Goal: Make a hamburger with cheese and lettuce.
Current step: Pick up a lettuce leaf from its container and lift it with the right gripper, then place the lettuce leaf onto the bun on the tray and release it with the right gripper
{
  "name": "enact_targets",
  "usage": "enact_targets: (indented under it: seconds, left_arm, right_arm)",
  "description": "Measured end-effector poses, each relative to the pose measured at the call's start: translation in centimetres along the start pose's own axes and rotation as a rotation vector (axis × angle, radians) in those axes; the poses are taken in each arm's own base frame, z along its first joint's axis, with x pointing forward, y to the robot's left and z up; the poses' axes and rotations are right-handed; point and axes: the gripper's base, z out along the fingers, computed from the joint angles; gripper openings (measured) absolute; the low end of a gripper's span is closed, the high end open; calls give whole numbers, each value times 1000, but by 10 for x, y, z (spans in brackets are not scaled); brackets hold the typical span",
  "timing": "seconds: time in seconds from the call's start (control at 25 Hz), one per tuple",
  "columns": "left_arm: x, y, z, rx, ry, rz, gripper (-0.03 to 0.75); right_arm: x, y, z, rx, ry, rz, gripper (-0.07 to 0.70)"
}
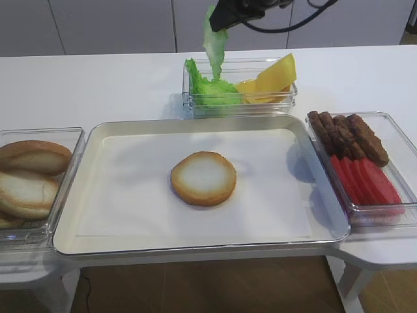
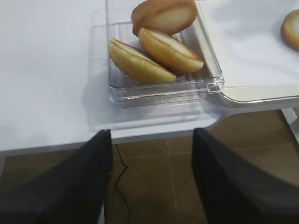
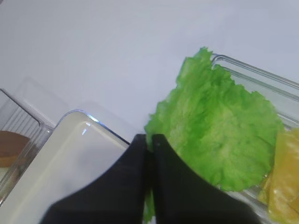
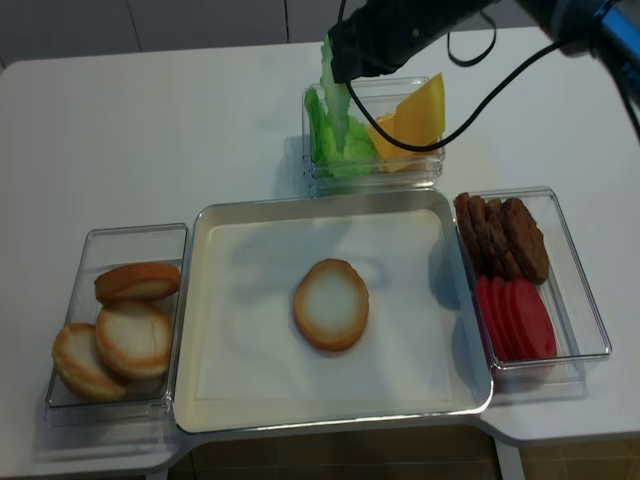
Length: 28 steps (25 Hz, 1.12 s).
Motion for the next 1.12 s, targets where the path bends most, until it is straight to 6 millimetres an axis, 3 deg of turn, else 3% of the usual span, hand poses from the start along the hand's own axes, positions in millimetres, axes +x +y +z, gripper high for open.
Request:
enact_targets:
  seconds: [0.32, 0.52, 0.92, 1.12]
  left_arm:
    - [0, 0, 0, 0, 0, 0, 405]
    - [0, 0, 0, 0, 0, 0, 405]
    - [0, 0, 0, 0, 0, 0, 405]
    - [0, 0, 0, 0, 0, 0, 405]
  right_arm:
    - [-9, 42, -79, 54, -26, -37, 8]
    - [-5, 63, -114, 69, -46, -34, 8]
    - [61, 71, -122, 103, 115, 63, 8]
    - [98, 71, -104, 108, 206, 102, 8]
